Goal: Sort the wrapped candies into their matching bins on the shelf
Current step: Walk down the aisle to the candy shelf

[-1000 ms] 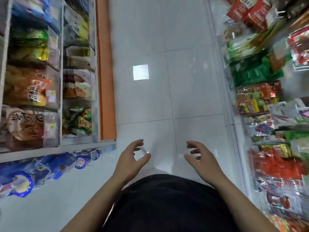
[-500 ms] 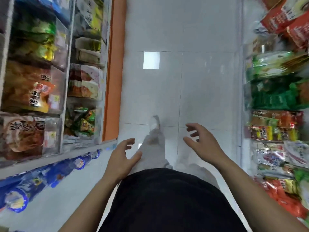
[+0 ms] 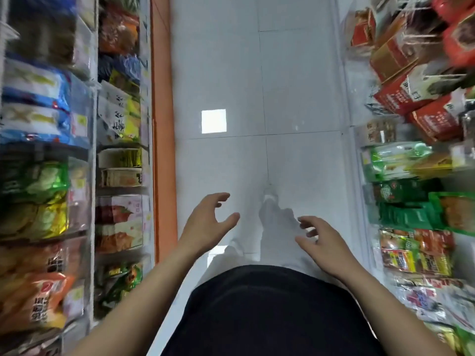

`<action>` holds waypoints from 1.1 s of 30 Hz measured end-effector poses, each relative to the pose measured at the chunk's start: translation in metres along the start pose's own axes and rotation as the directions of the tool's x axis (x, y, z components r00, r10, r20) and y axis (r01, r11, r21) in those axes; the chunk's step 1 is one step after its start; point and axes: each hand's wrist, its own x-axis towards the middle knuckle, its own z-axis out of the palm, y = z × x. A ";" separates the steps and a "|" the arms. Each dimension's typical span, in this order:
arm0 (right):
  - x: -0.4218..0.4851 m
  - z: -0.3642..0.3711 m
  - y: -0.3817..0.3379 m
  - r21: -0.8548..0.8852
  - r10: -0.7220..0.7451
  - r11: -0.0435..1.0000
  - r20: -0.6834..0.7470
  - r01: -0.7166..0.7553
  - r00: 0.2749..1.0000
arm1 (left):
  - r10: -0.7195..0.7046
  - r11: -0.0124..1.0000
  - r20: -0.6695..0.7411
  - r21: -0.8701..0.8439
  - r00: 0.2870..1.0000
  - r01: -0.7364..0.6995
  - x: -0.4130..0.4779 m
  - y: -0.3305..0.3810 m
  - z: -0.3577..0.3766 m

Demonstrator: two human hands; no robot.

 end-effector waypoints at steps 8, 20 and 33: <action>0.166 -0.109 -0.100 -0.053 -0.091 0.994 0.057 0.094 0.994 | -0.107 0.994 -0.041 0.029 0.993 0.108 0.140 0.077 -0.062; 0.421 -0.191 -0.312 -0.194 -0.190 0.958 0.124 0.211 0.974 | -0.175 0.985 -0.100 -0.002 0.980 0.175 0.368 0.121 -0.206; 0.626 -0.347 -0.410 -0.096 0.021 0.995 0.048 -0.016 0.999 | -0.011 0.993 0.015 0.121 1.000 0.009 0.685 0.305 -0.330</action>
